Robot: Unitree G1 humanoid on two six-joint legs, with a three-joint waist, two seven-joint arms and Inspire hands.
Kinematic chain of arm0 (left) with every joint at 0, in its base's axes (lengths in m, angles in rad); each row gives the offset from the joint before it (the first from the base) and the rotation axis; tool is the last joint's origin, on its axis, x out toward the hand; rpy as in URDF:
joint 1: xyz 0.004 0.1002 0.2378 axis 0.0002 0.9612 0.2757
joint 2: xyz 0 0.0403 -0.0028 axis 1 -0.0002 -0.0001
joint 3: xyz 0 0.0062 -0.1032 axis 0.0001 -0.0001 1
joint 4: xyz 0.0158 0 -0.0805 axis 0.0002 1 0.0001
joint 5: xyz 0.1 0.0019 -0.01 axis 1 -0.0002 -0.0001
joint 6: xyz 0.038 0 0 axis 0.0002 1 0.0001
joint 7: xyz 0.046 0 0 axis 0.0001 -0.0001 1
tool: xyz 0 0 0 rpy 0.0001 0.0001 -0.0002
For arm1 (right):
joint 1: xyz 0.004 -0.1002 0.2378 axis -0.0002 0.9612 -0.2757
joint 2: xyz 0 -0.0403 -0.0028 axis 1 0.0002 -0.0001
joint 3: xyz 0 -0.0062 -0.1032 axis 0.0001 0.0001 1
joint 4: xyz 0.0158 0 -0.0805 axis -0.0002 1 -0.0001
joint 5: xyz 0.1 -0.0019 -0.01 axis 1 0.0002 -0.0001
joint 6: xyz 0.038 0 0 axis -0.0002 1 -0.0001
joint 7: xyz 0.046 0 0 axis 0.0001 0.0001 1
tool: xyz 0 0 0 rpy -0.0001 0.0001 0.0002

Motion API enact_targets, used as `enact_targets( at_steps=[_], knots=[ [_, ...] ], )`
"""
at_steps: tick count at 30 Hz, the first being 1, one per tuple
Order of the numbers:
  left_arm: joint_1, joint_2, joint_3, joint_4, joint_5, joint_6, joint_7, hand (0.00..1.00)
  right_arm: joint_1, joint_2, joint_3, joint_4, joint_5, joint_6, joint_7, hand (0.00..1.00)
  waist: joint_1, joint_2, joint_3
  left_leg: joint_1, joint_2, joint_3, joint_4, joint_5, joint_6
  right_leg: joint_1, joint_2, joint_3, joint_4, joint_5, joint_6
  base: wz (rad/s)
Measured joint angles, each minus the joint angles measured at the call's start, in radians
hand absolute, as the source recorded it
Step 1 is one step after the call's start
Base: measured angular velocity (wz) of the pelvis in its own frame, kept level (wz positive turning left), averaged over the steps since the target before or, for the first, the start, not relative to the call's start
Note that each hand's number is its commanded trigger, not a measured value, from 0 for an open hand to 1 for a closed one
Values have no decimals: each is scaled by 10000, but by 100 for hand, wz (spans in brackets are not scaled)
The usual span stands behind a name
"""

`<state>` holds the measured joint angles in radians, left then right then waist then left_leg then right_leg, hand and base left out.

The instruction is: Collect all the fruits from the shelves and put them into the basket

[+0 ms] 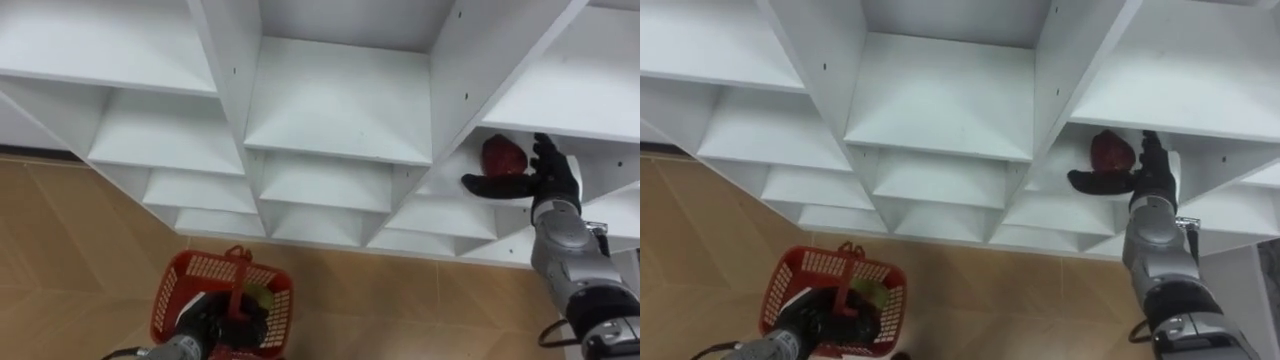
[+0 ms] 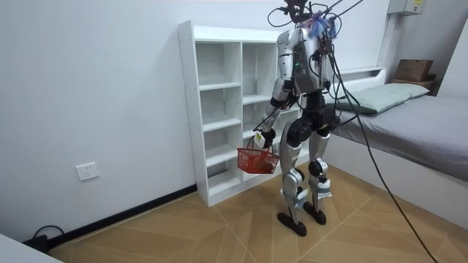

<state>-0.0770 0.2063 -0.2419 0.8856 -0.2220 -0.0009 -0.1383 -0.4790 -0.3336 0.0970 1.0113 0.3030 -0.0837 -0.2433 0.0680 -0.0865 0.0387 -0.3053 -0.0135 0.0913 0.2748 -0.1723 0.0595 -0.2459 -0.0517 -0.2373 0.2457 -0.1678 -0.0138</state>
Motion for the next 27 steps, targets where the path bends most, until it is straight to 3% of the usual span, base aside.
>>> enact_targets(
  at_steps=[1,11,19,27],
  knots=[
    [-54,-2,-112,3,3,0,4,100,-1,2,3,17,-147,0,4,0,-34,13,28,-44,-2,-21,0,1,0,-43,-3,-26,1,0,0,0],
    [-251,-19,-402,7,-5,-51,6,100,-13,-5,7,23,-475,-76,-122,0,-40,8,31,-143,3,-32,0,1,0,-159,-11,-93,53,0,0,0],
    [-389,-82,-981,8,-8,-61,9,100,-139,-5,219,-22,-473,-68,-389,0,173,-8,54,-235,19,50,7,12,20,-401,-52,-80,331,-1,1,-2],
    [-396,-82,-957,165,-13,-59,11,100,-563,2,302,-51,-466,-64,-686,0,218,-17,70,-327,-1,149,6,40,64,-533,-96,-56,362,-1,2,-2]
  ],
)
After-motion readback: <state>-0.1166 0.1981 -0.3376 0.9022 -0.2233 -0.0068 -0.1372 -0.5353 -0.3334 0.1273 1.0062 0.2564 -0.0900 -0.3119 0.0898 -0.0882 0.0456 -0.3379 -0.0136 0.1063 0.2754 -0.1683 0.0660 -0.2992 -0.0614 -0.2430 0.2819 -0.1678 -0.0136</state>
